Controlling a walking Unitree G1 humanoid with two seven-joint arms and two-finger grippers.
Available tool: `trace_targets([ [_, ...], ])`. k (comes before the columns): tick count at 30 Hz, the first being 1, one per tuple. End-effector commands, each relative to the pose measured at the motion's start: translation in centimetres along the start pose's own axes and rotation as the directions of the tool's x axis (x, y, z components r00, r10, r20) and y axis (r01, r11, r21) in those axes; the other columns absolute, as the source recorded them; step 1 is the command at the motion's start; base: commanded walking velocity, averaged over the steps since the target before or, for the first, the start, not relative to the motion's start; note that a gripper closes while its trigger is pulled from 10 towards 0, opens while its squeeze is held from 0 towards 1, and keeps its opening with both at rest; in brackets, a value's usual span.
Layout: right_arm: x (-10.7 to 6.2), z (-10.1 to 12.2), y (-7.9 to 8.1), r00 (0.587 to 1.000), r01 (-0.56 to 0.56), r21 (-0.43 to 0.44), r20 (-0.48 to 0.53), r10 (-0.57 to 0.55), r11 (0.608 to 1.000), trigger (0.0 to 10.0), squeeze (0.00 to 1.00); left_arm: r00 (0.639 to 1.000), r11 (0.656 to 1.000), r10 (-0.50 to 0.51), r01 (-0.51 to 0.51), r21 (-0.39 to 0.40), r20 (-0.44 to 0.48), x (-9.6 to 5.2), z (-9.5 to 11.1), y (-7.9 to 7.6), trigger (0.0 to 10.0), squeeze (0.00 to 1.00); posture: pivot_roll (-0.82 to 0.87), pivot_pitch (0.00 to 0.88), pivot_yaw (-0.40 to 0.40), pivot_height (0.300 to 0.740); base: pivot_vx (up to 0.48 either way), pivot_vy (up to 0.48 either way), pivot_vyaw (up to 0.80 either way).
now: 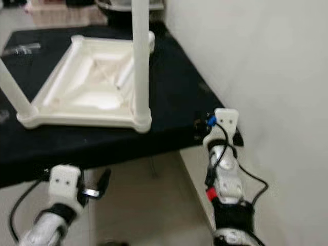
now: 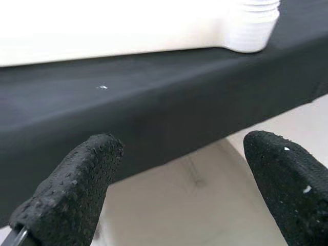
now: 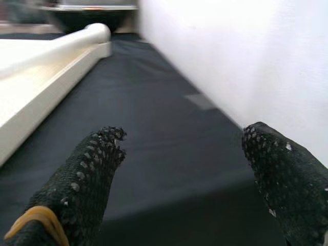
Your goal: Building children table
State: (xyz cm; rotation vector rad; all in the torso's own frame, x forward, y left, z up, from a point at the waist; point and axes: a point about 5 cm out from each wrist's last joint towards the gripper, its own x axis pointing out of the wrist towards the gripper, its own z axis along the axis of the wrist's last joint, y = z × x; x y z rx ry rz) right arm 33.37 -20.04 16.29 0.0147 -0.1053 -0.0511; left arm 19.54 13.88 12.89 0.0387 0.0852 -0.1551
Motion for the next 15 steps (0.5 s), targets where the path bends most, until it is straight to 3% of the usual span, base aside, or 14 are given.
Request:
trace_targets([
  [1, 0.3, -0.5, -0.4, 0.998, -0.061, 0.032, -0.028, 0.062, 0.998, 10.0, 0.0, 1.0, 1.0, -0.007, 0.007, 0.002, -0.021, -0.2, -0.4, -0.2, 10.0, 0.0, 0.13, 0.121, -0.087, 0.74, 0.0, 0.0, 0.0],
  [4, 0.9, 0.4, -0.8, 0.994, -0.108, 0.086, 0.009, 0.107, 0.99, 10.0, 0.0, 1.0, 1.0, -0.01, 0.01, 0.004, -0.017, -0.2, -0.4, -0.2, 10.0, 0.0, 0.13, 0.118, -0.089, 0.74, 0.0, 0.0, 0.0],
  [9, 1.8, 1.1, -1.7, 0.998, -0.053, -0.017, 0.032, 0.054, 0.998, 10.0, 0.0, 0.999, 1.0, -0.02, 0.02, 0.008, -0.032, -0.3, -0.5, -0.4, 10.0, 0.0, 0.13, 0.118, -0.095, 0.74, 0.0, 0.0, 0.0],
  [15, 2.2, 0.8, -1.3, 1.0, -0.023, -0.046, 0.005, 0.024, 0.999, 10.0, 0.0, 0.999, 1.0, -0.021, 0.021, 0.006, -0.028, -0.4, -0.4, -0.5, 10.0, 0.0, 0.14, 0.126, -0.1, 0.74, 0.0, 0.0, 0.51],
])
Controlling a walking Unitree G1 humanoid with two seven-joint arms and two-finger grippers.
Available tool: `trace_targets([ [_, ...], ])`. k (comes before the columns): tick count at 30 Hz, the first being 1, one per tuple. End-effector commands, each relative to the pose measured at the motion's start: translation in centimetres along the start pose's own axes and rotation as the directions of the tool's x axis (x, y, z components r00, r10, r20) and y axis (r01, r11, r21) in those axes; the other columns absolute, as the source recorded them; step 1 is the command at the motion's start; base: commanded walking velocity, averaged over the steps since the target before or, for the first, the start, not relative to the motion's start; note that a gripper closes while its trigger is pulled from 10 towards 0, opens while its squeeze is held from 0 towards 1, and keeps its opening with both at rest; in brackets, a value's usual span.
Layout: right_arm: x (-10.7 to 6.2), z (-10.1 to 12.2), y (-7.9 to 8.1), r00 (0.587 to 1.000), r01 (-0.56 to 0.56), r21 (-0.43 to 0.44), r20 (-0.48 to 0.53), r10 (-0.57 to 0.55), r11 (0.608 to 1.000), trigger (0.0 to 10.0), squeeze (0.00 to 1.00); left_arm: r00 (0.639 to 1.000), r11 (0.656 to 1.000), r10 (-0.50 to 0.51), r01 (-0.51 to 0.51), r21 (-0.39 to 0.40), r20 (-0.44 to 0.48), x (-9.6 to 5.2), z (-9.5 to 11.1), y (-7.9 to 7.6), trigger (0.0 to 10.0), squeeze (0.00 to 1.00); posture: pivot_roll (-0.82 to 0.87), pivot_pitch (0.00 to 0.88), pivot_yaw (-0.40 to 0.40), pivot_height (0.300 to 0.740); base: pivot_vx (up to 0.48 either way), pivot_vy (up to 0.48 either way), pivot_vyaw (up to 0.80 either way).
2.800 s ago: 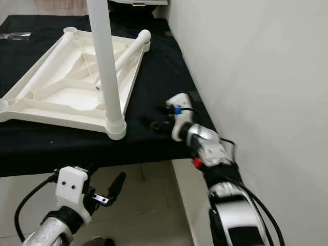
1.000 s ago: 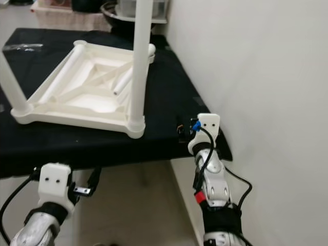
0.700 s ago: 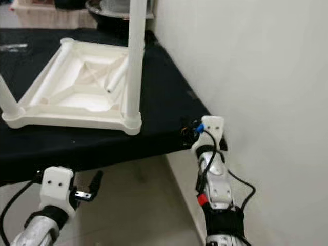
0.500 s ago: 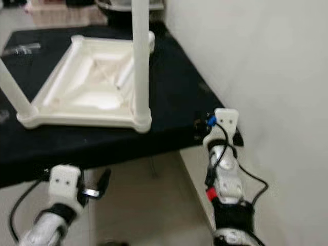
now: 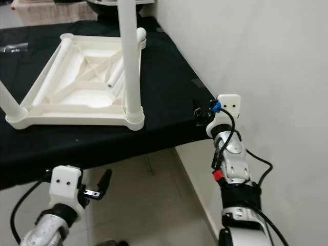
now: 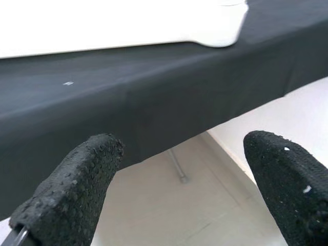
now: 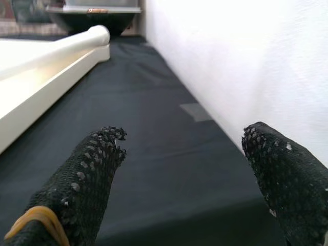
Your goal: Building children table
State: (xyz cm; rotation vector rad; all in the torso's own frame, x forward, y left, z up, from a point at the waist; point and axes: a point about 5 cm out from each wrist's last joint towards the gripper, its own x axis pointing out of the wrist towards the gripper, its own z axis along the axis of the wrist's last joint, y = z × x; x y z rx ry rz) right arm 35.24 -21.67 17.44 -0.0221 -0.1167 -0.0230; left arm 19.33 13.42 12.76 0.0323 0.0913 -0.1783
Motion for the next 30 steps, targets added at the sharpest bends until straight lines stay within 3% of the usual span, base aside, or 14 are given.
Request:
trace_targets([
  [1, 0.1, -0.2, 0.2, 1.0, 0.006, -0.011, -0.007, -0.006, 1.0, 10.0, 0.0, 1.0, 1.0, 0.003, -0.003, 0.012, -0.023, -0.3, -0.3, 0.0, 10.0, 0.0, 0.14, 0.126, -0.1, 0.74, 0.0, 0.0, 0.56],
  [9, 0.7, 0.3, 1.2, 0.998, -0.056, 0.054, 0.025, 0.055, 0.997, 10.0, 0.0, 1.0, 1.0, 0.003, -0.003, 0.006, -0.016, -0.4, -0.2, 0.0, 10.0, 0.0, 0.14, 0.13, -0.102, 0.74, 0.0, 0.0, 0.0],
  [18, 1.1, 0.2, 1.4, 0.995, -0.099, 0.024, 0.011, 0.099, 0.995, 10.0, 0.0, 1.0, 1.0, 0.002, -0.002, 0.007, -0.017, -0.4, -0.2, -0.1, 10.0, 0.0, 0.14, 0.134, -0.103, 0.74, 0.0, 0.0, 0.36],
  [20, 1.5, 0.3, 1.3, 0.982, -0.189, 0.063, -0.016, 0.19, 0.98, 10.0, 0.0, 1.0, 1.0, 0.0, 0.0, 0.007, -0.023, -0.4, -0.3, -0.1, 10.0, 0.0, 0.14, 0.129, -0.099, 0.74, 0.0, 0.0, 0.0],
  [22, 1.5, 0.1, 1.2, 0.941, -0.33, 0.013, -0.074, 0.33, 0.944, 10.0, 0.0, 0.999, 1.0, -0.005, 0.006, 0.008, -0.033, -0.4, -0.5, -0.2, 10.0, 0.0, 0.14, 0.123, -0.098, 0.74, 0.0, 0.0, 0.0],
  [23, 1.5, 0.1, 1.2, 0.941, -0.33, 0.013, -0.074, 0.33, 0.944, 10.0, 0.0, 0.999, 1.0, -0.005, 0.006, 0.008, -0.033, -0.4, -0.5, -0.2, 10.0, 0.0, 0.14, 0.123, -0.098, 0.74, 0.0, 0.0, 0.0],
  [24, 1.3, -0.3, 1.1, 0.911, -0.398, -0.002, -0.121, 0.395, 0.917, 10.0, 0.0, 1.0, 1.0, -0.007, 0.007, 0.006, -0.029, -0.4, -0.4, -0.2, 10.0, 0.0, 0.14, 0.121, -0.1, 0.74, 0.0, 0.0, 0.0],
  [25, 1.3, -0.3, 1.1, 0.911, -0.398, -0.002, -0.121, 0.395, 0.917, 10.0, 0.0, 1.0, 1.0, -0.007, 0.007, 0.006, -0.029, -0.4, -0.4, -0.2, 10.0, 0.0, 0.14, 0.121, -0.1, 0.74, 0.0, 0.0, 0.0],
  [27, 1.3, -0.8, 0.5, 0.867, -0.469, -0.022, -0.199, 0.456, 0.883, 10.0, 0.0, 1.0, 1.0, -0.009, 0.009, 0.003, -0.021, -0.4, -0.3, -0.2, 10.0, 0.0, 0.14, 0.13, -0.1, 0.74, 0.0, 0.0, 0.0],
  [30, 1.3, -0.9, 0.1, 0.853, -0.486, -0.032, -0.233, 0.466, 0.873, 10.0, 0.0, 1.0, 1.0, -0.009, 0.01, 0.002, -0.018, -0.3, -0.3, -0.2, 10.0, 0.0, 0.14, 0.136, -0.099, 0.74, 0.0, 0.0, 0.0],
])
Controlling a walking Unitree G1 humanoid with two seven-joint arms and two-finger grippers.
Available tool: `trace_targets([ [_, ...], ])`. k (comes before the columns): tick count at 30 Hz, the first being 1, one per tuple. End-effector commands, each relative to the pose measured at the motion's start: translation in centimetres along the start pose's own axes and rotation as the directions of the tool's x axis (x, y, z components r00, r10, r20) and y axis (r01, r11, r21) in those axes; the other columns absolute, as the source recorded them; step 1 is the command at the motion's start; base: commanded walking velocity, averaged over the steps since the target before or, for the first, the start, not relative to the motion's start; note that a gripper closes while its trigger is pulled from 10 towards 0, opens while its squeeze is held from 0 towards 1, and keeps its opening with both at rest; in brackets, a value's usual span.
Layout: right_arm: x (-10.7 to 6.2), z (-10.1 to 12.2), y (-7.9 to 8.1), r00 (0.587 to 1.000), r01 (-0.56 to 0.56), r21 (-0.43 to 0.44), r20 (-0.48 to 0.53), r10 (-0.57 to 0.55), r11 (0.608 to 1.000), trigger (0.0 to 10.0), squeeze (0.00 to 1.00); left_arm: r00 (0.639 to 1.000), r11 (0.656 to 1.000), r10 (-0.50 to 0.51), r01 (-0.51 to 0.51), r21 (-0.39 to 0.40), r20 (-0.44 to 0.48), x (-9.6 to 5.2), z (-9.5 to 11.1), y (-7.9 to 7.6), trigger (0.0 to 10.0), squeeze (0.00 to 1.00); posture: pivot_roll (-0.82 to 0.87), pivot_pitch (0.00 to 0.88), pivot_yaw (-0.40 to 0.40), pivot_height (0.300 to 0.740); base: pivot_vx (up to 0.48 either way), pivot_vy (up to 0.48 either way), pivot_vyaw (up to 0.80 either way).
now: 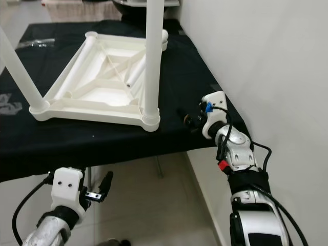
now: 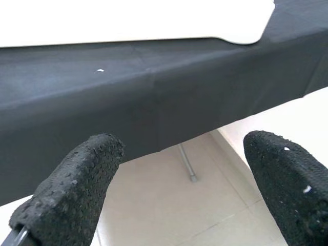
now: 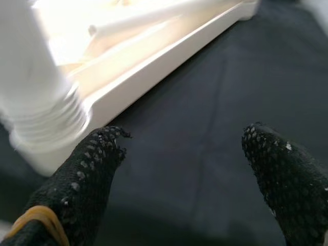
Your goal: Building children table
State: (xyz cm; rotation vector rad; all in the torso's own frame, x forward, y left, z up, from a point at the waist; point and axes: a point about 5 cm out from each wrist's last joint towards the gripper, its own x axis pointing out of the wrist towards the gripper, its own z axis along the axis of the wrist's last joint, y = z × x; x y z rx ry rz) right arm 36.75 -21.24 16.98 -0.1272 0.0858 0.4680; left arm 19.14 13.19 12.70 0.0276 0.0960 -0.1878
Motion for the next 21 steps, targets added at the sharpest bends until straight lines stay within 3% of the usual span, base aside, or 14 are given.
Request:
trace_targets([
  [1, -0.5, -0.2, -0.8, 0.998, -0.04, -0.009, -0.056, 0.04, 0.999, 10.0, 0.0, 1.0, 1.0, 0.001, -0.001, 0.007, -0.012, -0.1, -0.2, 0.0, 10.0, 0.0, 0.14, 0.135, -0.1, 0.74, 0.0, 0.0, 0.0],
  [2, -0.5, -0.2, -0.8, 0.998, -0.04, -0.009, -0.056, 0.04, 0.999, 10.0, 0.0, 1.0, 1.0, 0.001, -0.001, 0.007, -0.012, -0.1, -0.2, 0.0, 10.0, 0.0, 0.14, 0.135, -0.1, 0.74, 0.0, 0.0, 0.0],
  [3, -0.9, 0.5, -0.8, 0.982, -0.186, -0.01, -0.043, 0.185, 0.983, 10.0, 0.0, 1.0, 1.0, 0.007, -0.006, 0.011, -0.027, -0.1, -0.4, 0.1, 10.0, 0.0, 0.14, 0.139, -0.099, 0.74, 0.0, 0.0, 0.0],
  [5, -1.1, 0.8, -0.7, 0.973, -0.228, -0.01, -0.037, 0.228, 0.974, 10.0, 0.0, 0.999, 1.0, 0.008, -0.008, 0.013, -0.031, -0.1, -0.4, 0.2, 10.0, 0.0, 0.14, 0.139, -0.099, 0.74, 0.0, 0.0, 0.0],
  [6, -0.9, 1.9, -0.3, 0.954, -0.299, 0.017, 0.038, 0.298, 0.954, 10.0, 1.0, 1.0, 1.0, 0.004, -0.004, 0.012, -0.029, -0.2, -0.4, 0.2, 10.0, 0.0, 0.14, 0.141, -0.095, 0.74, 0.0, 0.0, 0.0],
  [7, -0.9, 1.9, -0.3, 0.954, -0.299, 0.017, 0.038, 0.298, 0.954, 10.0, 1.0, 1.0, 1.0, 0.004, -0.004, 0.012, -0.029, -0.2, -0.4, 0.2, 10.0, 0.0, 0.14, 0.141, -0.095, 0.74, 0.0, 0.0, 0.0],
  [8, -0.7, 2.8, 0.0, 0.934, -0.347, 0.036, 0.1, 0.342, 0.937, 10.0, 1.0, 1.0, 1.0, 0.0, 0.0, 0.01, -0.023, -0.2, -0.3, 0.1, 10.0, 0.0, 0.14, 0.141, -0.095, 0.74, 0.0, 0.0, 0.0],
  [9, -0.3, 3.8, 0.3, 0.914, -0.384, 0.033, 0.153, 0.375, 0.923, 10.0, 0.0, 1.0, 1.0, -0.008, 0.008, 0.006, -0.009, -0.2, -0.1, 0.0, 10.0, 0.0, 0.15, 0.144, -0.097, 0.74, 0.0, 0.0, 0.0],
  [15, 1.2, 5.2, 1.3, 0.884, -0.436, 0.046, 0.209, 0.418, 0.899, 10.0, 0.0, 1.0, 1.0, -0.015, 0.015, 0.005, 0.005, -0.4, 0.3, -0.1, 10.0, 0.0, 0.15, 0.152, -0.1, 0.74, 0.0, 0.0, 0.0],
  [21, 2.3, 5.4, 1.7, 0.902, -0.403, 0.072, 0.198, 0.383, 0.912, 10.0, 0.0, 0.999, 0.999, -0.044, 0.044, -0.008, 0.018, -0.4, 0.4, -0.4, 10.0, 0.0, 0.15, 0.15, -0.102, 0.74, 0.0, 0.0, 0.0],
])
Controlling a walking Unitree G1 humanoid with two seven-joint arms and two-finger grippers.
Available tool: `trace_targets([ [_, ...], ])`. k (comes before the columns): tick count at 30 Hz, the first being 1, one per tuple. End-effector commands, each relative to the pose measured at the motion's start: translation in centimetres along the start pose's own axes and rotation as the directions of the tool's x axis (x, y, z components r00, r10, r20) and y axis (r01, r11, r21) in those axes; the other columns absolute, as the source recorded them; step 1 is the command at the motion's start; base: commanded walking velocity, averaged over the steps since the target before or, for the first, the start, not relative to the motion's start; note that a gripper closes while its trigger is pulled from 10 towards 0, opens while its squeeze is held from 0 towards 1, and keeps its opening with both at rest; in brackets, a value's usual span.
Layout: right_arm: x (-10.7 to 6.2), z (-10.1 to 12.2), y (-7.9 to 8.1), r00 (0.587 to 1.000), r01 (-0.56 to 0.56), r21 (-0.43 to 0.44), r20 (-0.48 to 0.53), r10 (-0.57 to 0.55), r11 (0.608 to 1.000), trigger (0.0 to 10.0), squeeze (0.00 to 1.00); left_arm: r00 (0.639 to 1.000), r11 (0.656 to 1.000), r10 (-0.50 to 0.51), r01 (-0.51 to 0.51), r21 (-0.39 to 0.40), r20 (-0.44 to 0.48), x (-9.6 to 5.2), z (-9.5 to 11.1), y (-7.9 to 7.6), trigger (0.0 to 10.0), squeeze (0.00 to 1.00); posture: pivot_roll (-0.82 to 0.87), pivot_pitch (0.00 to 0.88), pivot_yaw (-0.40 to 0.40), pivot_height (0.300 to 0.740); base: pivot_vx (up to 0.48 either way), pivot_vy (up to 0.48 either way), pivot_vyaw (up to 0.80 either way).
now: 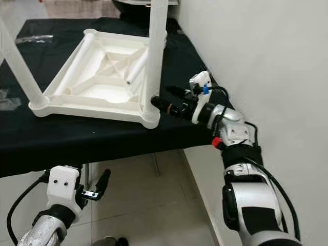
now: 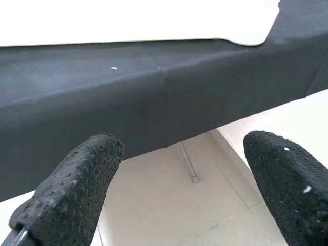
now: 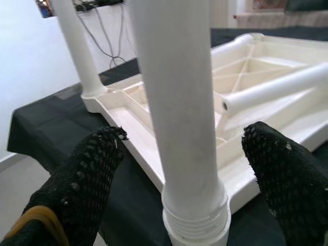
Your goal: Building children table
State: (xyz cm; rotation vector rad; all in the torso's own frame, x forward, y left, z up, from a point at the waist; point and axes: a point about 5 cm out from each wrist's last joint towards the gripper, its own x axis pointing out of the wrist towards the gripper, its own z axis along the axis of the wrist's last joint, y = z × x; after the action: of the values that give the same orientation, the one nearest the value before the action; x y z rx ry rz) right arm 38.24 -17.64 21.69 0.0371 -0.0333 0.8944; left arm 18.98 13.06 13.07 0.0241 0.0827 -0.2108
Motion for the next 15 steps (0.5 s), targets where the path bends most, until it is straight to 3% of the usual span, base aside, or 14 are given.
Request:
trace_targets([
  [1, 0.0, 0.2, -0.2, 1.0, 0.014, -0.008, 0.008, -0.014, 1.0, 10.0, 0.0, 1.0, 1.0, -0.025, 0.025, -0.006, 0.006, -0.2, 0.1, -0.3, 10.0, 0.0, 0.15, 0.153, -0.102, 0.74, 0.0, 0.0, 0.0],
  [15, 1.9, 0.6, 0.7, 0.998, -0.05, -0.024, 0.028, 0.051, 0.998, 10.0, 0.0, 1.0, 1.0, -0.028, 0.028, -0.005, 0.007, -0.1, 0.1, -0.4, 10.0, 0.0, 0.15, 0.152, -0.107, 0.74, 0.0, 0.0, 0.0],
])
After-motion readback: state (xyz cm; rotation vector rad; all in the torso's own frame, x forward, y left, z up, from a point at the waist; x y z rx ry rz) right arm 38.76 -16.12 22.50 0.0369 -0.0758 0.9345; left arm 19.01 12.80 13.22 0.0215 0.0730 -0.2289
